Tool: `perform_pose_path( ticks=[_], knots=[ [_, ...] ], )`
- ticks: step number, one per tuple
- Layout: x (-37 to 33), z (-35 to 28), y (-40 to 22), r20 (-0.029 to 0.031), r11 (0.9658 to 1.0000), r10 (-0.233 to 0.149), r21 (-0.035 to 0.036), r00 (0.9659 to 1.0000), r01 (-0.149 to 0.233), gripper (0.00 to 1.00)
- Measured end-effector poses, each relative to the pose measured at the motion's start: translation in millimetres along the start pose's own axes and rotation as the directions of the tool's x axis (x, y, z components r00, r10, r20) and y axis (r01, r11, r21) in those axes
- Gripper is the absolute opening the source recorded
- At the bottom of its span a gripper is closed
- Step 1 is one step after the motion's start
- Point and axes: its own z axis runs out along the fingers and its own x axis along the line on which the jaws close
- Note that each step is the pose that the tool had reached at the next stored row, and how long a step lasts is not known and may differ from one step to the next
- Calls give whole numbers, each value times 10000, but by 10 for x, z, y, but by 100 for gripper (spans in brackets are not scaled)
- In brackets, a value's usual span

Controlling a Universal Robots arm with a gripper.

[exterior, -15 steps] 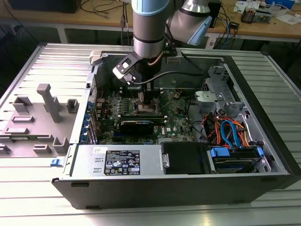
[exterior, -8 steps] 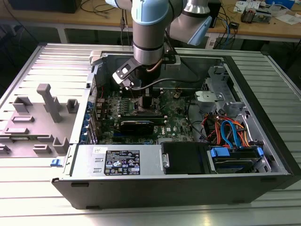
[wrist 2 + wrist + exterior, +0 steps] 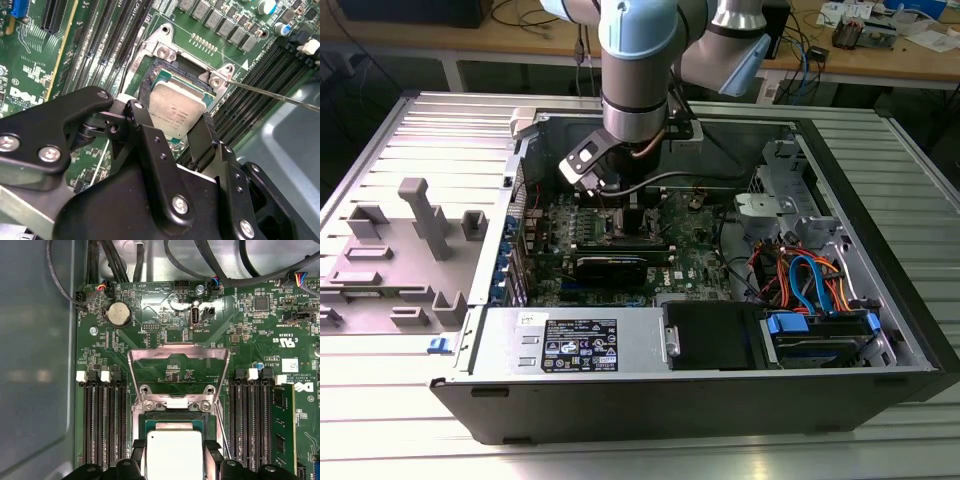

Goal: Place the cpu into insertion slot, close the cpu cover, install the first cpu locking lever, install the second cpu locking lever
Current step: 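Place the cpu into insertion slot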

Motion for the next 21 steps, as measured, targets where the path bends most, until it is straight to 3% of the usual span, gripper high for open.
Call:
perform_pose_path(
  ticks=[21],
  knots=[
    [-27,120,3,13,9998,173,-4,9998,-173,55]
  ],
)
